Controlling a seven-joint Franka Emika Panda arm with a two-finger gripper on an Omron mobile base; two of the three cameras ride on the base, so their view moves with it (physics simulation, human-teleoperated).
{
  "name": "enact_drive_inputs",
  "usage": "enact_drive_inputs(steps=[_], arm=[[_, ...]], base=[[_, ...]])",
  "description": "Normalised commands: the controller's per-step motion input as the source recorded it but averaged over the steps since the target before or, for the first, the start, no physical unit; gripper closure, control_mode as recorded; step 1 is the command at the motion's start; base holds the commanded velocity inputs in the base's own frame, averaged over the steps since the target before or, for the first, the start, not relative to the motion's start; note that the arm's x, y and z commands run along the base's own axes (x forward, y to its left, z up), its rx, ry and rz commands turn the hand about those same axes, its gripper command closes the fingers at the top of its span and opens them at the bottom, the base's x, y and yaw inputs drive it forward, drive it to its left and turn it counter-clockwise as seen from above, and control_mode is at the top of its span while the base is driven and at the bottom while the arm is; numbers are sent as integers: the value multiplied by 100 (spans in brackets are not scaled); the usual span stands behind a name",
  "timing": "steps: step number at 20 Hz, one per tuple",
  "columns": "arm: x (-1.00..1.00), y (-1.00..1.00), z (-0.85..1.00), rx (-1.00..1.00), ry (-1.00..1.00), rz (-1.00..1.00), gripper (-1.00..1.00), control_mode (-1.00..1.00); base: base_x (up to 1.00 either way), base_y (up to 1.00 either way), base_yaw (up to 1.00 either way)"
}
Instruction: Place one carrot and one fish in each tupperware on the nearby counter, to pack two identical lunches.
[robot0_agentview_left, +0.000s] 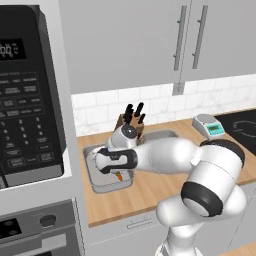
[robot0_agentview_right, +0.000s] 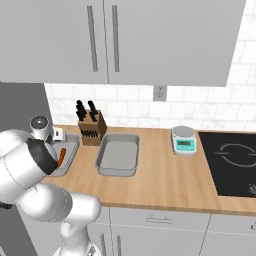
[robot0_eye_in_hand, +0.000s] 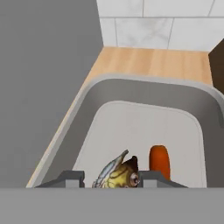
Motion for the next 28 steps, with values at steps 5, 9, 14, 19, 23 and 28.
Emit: enact_drive_inputs(steps=[5,9,14,19,23,28], arm=[[15,2,-11,0,-2,-5,100,-100],[39,0,-13,0,0,-5,-100,-100],[21,0,-10,0,-1,-4,-100,-100],[-1,-1,22,0,-4,-5,-100,-100],[-63,-49,68,6,-4,-7,-100,-100],[-81,-87,80,13,0,-12,-100,-100]], base=[[0,0,0],[0,0,0],[0,0,0],[0,0,0],[0,0,0],[0,0,0]])
